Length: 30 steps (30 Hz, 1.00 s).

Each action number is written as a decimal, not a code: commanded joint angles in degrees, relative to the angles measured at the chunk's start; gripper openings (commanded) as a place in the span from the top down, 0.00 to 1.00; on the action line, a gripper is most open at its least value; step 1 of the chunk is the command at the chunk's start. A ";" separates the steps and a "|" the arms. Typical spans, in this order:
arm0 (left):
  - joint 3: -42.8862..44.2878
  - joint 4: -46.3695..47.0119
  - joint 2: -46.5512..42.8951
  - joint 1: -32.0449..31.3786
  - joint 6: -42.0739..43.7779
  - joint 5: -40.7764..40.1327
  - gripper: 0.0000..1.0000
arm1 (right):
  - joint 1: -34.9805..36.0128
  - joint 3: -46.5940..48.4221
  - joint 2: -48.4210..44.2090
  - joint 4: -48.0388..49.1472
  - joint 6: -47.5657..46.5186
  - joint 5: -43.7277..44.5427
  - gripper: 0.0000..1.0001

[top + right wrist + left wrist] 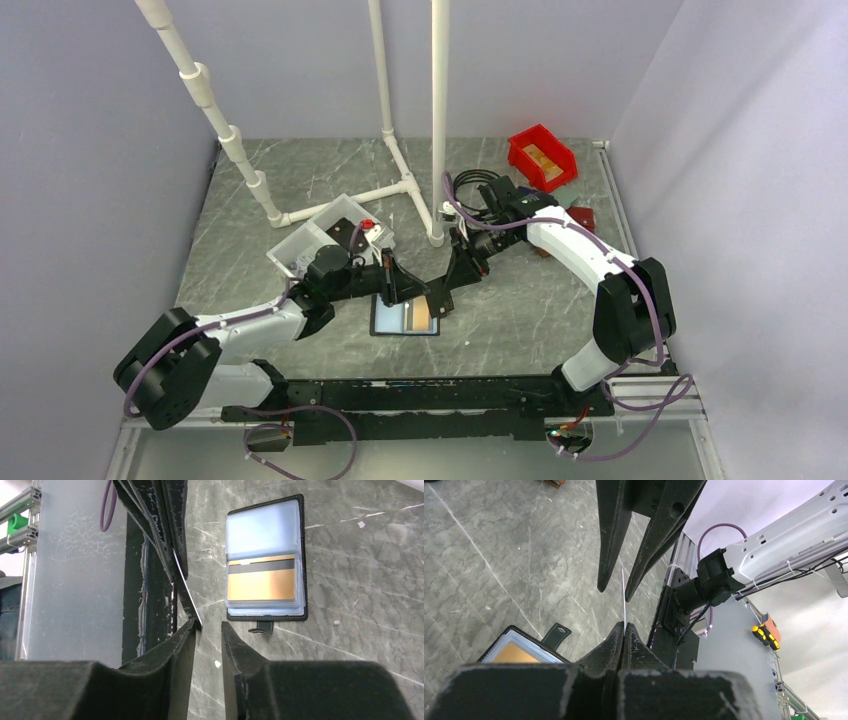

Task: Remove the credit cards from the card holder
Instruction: Place the credit card in the storage box.

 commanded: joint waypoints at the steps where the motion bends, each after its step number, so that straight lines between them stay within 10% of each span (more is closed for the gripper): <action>1: -0.19 -1.65 -4.08 -0.14 0.89 0.14 1.00 | -0.07 -0.18 -1.59 1.80 -0.23 -0.76 0.70; 30: 10.61 -36.12 -9.10 10.59 10.32 -8.17 1.00 | -0.25 -1.04 -3.89 3.01 -0.11 2.99 0.57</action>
